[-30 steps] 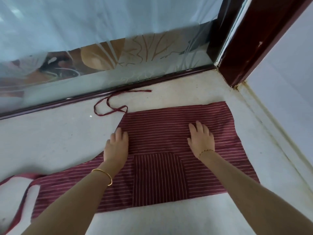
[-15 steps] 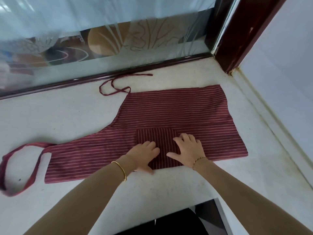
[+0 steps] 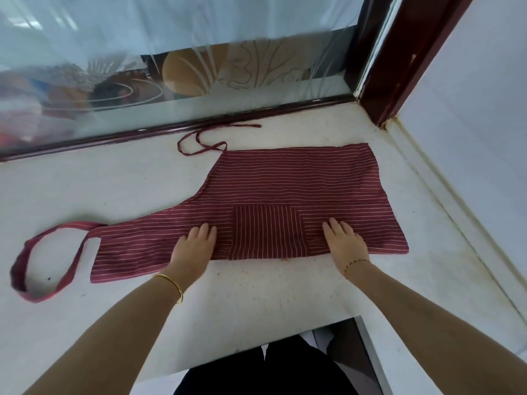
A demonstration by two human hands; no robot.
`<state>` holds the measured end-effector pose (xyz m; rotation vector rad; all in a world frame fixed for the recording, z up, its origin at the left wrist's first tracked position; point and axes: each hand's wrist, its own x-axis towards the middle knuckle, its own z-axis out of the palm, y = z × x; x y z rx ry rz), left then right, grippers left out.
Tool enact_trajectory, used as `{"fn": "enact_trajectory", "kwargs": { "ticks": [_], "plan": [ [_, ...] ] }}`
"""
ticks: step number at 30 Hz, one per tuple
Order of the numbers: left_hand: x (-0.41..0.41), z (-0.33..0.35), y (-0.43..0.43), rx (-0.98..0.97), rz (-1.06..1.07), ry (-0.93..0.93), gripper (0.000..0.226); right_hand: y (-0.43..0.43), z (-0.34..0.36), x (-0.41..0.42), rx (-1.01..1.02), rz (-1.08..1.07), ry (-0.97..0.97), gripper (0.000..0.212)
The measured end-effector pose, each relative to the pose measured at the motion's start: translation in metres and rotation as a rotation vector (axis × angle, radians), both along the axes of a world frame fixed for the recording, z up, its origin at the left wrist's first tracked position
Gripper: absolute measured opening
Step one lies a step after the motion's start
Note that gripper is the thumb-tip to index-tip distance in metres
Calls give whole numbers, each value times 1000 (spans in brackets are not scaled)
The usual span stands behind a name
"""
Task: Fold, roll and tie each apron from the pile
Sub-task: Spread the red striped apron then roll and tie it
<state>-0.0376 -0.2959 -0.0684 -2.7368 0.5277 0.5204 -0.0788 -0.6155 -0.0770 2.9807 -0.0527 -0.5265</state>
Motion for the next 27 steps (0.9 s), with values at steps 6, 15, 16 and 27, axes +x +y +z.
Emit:
{"fn": "enact_trajectory", "kwargs": {
  "ticks": [6, 15, 16, 27],
  "plan": [
    [33, 26, 13, -62, 136, 196, 37, -19, 42, 37, -87, -77, 302, 37],
    [103, 59, 33, 262, 144, 559, 47, -41, 93, 104, -272, -241, 428, 38],
    [112, 60, 34, 221, 178, 526, 46, -40, 95, 114, -276, -259, 342, 32],
    [178, 40, 14, 22, 441, 166, 18, -42, 54, 190, -342, -178, 116, 20]
  ]
}}
